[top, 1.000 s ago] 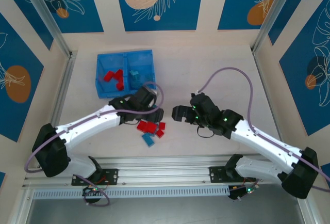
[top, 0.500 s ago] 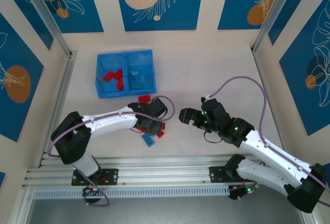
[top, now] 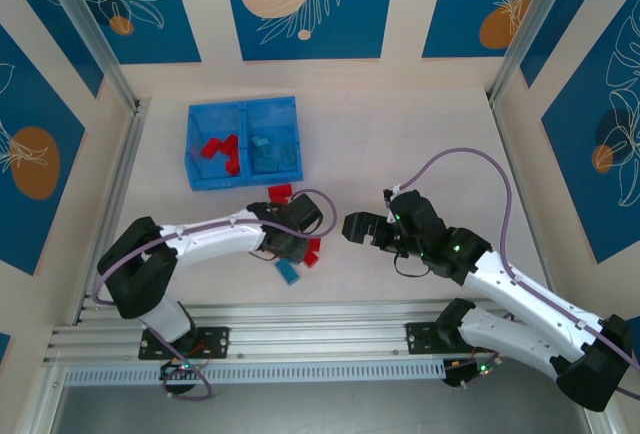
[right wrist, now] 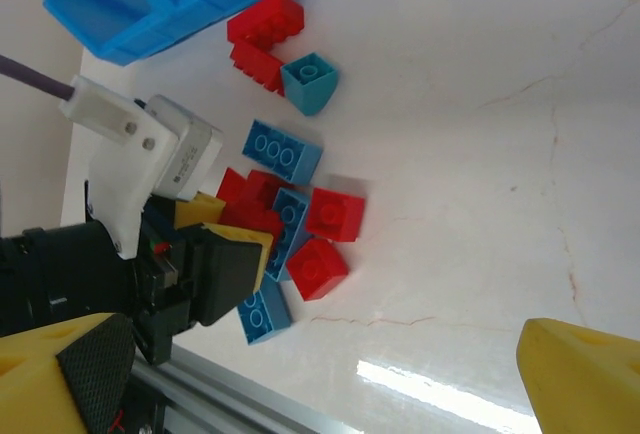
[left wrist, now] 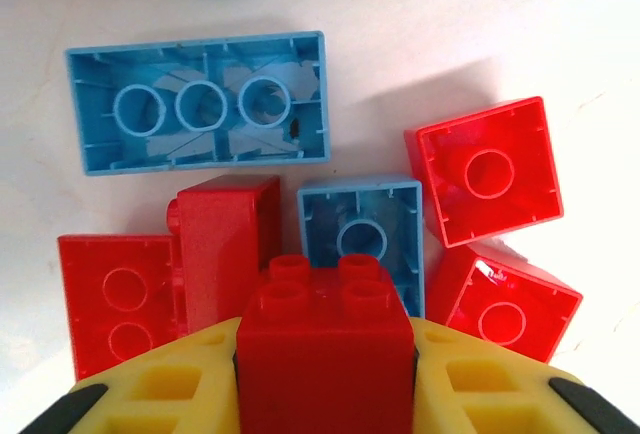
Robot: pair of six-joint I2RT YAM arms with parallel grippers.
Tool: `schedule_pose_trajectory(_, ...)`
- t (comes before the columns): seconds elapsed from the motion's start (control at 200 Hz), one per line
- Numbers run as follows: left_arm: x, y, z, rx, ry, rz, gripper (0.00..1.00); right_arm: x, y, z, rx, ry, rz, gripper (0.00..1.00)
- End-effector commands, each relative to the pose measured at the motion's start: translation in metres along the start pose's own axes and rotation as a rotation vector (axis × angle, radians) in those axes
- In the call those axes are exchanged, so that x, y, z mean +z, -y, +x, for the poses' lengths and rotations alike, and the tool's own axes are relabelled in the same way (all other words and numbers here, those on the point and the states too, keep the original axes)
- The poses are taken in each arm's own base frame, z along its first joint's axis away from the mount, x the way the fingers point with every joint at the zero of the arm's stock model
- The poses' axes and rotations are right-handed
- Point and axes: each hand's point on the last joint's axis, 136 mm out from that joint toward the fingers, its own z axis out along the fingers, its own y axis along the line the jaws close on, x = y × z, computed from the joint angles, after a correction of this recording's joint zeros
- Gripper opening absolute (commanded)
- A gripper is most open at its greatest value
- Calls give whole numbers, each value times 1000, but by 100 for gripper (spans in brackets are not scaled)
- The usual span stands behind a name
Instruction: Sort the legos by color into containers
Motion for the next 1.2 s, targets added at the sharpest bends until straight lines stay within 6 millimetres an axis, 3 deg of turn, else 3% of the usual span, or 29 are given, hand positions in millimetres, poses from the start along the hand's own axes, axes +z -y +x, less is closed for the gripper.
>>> schedule_pose_trajectory(0.0,-33,-8,-23,-25,103,7,32,-5,-21,3,-59,-31,-86,100)
schedule_pose_trajectory(0.13,-69,-36,-60,-72,219,-10,32,-6,-41,7,-121,-50,-164,99)
schedule_pose_trajectory(0.29,-94,-95,-106,-163,319,-83,33,-1,-52,9,-158,-62,-176,99)
schedule_pose_trajectory(0.435,-93,-171,-138,-222,343,-285,32,5,-51,12,-165,-73,-149,99)
schedule_pose_trajectory(0.56,-82,-228,-155,-362,349,-336,32,6,-49,13,-169,-75,-139,99)
schedule_pose_trajectory(0.67,-68,-262,-166,-457,348,-348,33,4,-49,13,-171,-74,-136,99)
schedule_pose_trajectory(0.765,-46,-278,-170,-502,291,-339,36,3,-49,12,-170,-74,-134,99)
schedule_pose_trajectory(0.935,-29,-296,-169,-601,283,-303,55,0,-51,12,-169,-75,-132,99)
schedule_pose_trajectory(1.07,-53,-291,-170,-615,345,-274,60,0,-52,10,-169,-71,-127,99)
schedule_pose_trajectory(1.195,-99,-267,-166,-656,459,-145,60,7,-54,8,-169,-71,-117,99)
